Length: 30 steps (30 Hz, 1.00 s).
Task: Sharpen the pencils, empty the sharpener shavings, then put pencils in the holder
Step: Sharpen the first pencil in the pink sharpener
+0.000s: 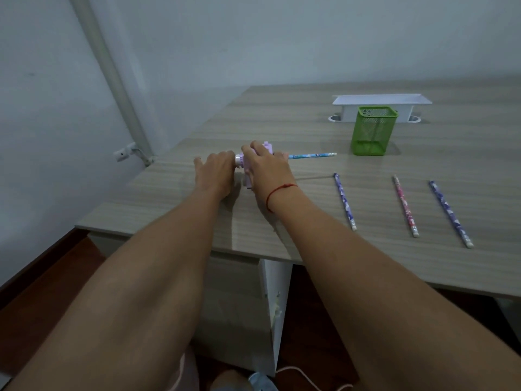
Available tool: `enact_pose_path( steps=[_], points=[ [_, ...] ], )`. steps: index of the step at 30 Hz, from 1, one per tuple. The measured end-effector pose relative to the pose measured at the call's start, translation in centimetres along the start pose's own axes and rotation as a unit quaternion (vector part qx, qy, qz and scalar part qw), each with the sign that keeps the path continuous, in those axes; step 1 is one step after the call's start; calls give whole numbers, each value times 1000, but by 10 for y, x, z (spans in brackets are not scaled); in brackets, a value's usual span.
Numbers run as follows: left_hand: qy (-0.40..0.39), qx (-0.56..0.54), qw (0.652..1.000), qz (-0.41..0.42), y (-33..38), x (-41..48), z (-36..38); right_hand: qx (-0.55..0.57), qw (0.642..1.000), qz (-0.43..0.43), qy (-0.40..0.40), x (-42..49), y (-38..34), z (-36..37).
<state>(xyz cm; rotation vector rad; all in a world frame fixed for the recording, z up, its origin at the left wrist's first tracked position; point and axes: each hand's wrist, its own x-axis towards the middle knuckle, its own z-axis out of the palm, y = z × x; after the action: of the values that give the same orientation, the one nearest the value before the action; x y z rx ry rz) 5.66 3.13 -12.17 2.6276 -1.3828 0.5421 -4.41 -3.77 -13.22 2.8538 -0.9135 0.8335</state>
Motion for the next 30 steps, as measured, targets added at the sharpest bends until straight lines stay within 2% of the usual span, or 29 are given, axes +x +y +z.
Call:
enact_pose_path(
  steps=[5,14,18,24,27,30],
  points=[
    [57,-130,990,-13,-1,17,-20,4,999,-5,42,-2,0,8],
    [154,-169,971,76,-8,-34,-29,13,1000,-4,2,-2,0,-3],
    [92,-175,978,73,-5,-58,-18,21,1000,-6,-17,0,0,-3],
    [-10,-118,987,113,-13,-42,-10,18,999,-30,-9,1,6,-3],
    [-13,-109,988,108,-14,-28,-5,16,999,-32,-12,2,6,-2],
    [1,-49,995,92,-9,-16,-6,8,1000,-20,0,2,2,1]
  ],
)
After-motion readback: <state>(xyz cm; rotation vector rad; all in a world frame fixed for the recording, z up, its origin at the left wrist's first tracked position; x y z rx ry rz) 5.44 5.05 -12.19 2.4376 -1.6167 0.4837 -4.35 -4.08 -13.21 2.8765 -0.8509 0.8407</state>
